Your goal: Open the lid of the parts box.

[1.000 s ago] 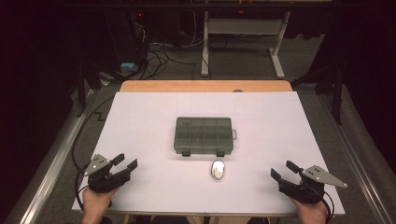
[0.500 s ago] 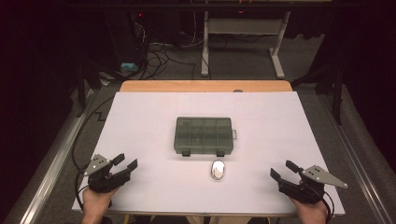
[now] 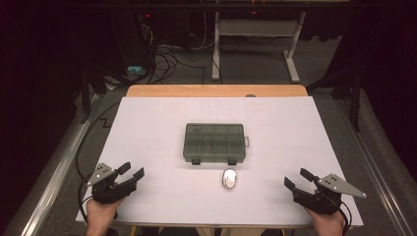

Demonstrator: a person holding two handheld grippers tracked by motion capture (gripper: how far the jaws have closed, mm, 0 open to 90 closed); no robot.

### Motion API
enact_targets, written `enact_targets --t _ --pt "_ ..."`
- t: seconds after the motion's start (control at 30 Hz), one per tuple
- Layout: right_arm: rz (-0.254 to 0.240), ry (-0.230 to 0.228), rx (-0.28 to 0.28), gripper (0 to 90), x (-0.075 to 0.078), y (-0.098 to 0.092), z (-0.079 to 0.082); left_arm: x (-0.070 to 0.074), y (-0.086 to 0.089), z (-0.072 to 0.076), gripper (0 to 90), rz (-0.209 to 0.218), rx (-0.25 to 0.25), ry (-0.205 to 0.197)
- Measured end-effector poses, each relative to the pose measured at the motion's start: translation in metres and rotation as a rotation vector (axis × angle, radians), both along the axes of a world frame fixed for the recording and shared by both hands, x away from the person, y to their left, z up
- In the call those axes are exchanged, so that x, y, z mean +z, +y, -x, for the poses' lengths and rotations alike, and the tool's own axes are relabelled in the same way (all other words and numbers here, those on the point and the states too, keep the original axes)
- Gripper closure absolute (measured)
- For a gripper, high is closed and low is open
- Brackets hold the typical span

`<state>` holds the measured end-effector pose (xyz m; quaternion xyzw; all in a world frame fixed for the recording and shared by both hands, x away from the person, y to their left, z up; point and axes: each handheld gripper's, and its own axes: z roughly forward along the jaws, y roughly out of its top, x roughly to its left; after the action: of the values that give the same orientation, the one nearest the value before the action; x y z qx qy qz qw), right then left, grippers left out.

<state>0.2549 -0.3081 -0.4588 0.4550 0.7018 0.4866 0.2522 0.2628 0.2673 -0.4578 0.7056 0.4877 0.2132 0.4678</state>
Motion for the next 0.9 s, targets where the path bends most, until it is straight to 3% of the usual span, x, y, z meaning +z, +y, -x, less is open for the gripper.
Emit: enact_targets --t 0.3,0.5,0.9 --pt "-0.004 -0.002 0.014 32.4 0.000 0.003 -0.002 0.000 -0.002 0.000 40.4 -0.008 -0.005 -0.003" --pt "-0.007 0.000 0.023 32.8 0.001 0.004 -0.006 0.000 -0.003 -0.004 41.7 0.015 -0.017 0.024" --pt "-0.016 0.001 0.035 33.0 0.001 0.006 -0.010 -0.001 -0.009 -0.006 39.9 0.008 -0.032 0.006"
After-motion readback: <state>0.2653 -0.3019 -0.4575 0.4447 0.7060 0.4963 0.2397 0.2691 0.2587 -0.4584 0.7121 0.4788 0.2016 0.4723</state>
